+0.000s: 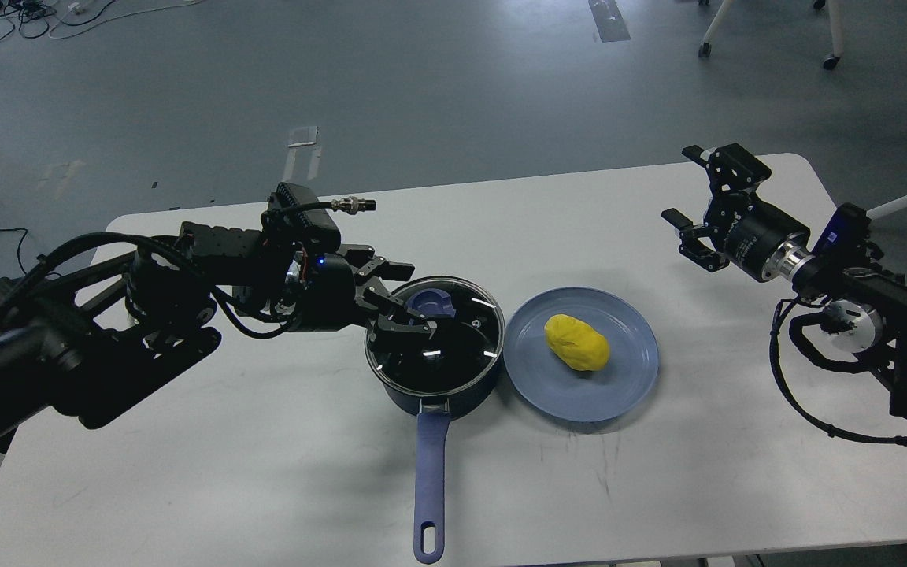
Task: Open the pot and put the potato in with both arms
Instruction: 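Lower the left gripper onto the blue lid knob and grasp it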
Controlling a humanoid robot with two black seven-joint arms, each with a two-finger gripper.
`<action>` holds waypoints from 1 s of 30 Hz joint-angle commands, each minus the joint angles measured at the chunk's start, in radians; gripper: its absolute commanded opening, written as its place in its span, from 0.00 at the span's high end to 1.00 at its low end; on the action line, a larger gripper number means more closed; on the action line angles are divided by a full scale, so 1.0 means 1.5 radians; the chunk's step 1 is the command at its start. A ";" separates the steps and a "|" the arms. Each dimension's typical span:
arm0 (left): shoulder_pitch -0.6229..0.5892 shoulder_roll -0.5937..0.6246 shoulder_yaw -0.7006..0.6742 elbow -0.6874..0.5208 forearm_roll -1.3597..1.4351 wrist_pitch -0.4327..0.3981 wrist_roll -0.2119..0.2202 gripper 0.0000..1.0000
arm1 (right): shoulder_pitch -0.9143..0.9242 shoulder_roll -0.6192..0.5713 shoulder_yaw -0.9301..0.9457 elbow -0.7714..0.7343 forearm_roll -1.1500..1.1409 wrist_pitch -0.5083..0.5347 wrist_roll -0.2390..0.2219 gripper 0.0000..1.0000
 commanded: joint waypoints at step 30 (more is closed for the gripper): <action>0.024 -0.035 0.002 0.023 0.003 0.018 0.000 0.07 | -0.001 0.000 0.000 0.001 0.000 0.000 0.000 0.00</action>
